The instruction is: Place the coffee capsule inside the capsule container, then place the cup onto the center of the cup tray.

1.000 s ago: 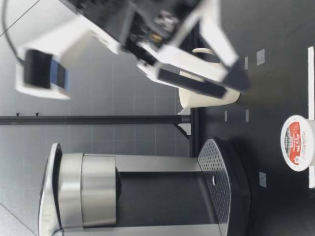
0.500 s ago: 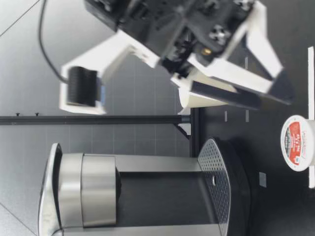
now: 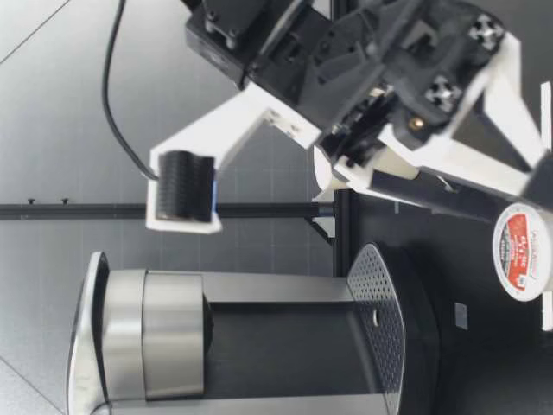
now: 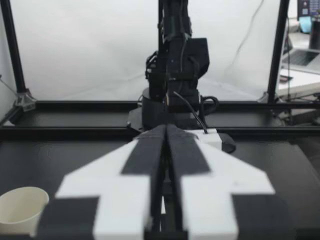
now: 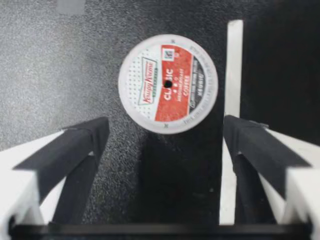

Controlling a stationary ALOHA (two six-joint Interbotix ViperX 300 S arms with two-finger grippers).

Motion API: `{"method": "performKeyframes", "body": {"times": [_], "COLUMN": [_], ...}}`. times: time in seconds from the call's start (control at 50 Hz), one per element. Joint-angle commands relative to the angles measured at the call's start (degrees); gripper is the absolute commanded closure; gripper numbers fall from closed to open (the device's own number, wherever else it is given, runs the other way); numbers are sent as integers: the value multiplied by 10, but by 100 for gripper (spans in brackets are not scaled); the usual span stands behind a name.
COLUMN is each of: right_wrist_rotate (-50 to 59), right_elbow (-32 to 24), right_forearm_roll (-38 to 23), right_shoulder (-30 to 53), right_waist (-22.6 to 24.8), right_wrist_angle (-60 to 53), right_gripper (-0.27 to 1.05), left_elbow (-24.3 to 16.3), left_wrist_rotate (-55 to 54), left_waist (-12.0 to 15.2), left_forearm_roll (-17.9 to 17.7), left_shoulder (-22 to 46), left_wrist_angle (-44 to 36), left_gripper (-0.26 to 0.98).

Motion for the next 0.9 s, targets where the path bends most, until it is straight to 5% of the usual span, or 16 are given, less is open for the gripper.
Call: {"method": "performKeyframes", "body": {"times": [0.0,0.62,0.88], "right_wrist_rotate": [2,2,2], "right_elbow": [-17,-61,-62], "right_forearm_roll": [-1,-31,-31], "right_shoulder": [-4,27,26], "right_waist": [4,2,-3], "right_wrist_angle": [-5,-2,0], "right_gripper": [-17,-15,15], "left_elbow": [-6,-4,-4], "left_wrist_rotate": [1,5,5], "left_waist": [0,0,0], "left_forearm_roll": [1,1,1], "left_shoulder": [2,1,1], "left_wrist_angle": [-2,-2,-2], "left_gripper": [64,64,64]}}
